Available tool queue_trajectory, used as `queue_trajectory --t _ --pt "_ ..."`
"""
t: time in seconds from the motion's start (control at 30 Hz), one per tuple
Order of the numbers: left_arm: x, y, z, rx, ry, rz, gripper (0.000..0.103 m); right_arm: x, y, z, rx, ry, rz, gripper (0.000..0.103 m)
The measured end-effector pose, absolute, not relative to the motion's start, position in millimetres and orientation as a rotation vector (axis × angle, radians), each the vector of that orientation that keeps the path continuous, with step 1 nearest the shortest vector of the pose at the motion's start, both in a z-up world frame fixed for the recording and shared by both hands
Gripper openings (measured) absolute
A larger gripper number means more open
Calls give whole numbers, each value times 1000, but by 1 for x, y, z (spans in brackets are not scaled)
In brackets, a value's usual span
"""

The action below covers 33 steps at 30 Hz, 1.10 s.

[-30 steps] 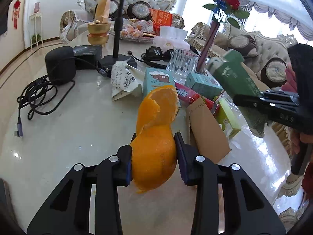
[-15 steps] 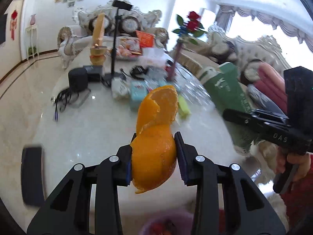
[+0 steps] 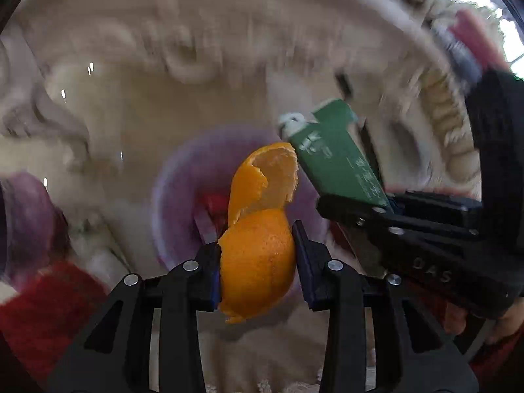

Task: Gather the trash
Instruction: 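Carry the orange peel and green box over the bin and open both tools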

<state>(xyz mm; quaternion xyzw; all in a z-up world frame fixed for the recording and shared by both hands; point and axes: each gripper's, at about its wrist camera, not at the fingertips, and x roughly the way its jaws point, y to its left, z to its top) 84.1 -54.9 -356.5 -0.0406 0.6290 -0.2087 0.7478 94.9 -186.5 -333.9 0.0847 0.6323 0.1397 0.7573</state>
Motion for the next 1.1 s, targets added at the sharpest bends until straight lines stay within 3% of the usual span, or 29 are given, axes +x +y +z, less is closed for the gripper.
queue_trajectory --t 0.17,0.33,0.4,0.47,0.5,0.7,0.9,1.1 --pt "84 -65 -401 6 1487 -420 39 106 -191 -387 243 1531 249 9" --pt "87 -56 -410 -25 1497 -413 50 109 -189 -407 240 1563 218 11" --pt "93 -54 -409 -56 1493 -415 59 108 -192 -413 246 1574 196 19" --pt "96 -52 -409 -84 1483 -425 66 110 -198 -413 258 1561 184 56" --pt "97 -51 -408 -97 1481 -434 67 110 -201 -409 272 1544 182 59" --pt "98 -49 -405 -115 1473 -436 71 112 -217 -405 373 1500 150 59" --pt "98 -41 -375 -81 1343 -386 71 109 -221 -389 419 1457 134 59" --pt "98 -22 -313 -50 1160 -365 71 96 -222 -325 392 1322 191 59"
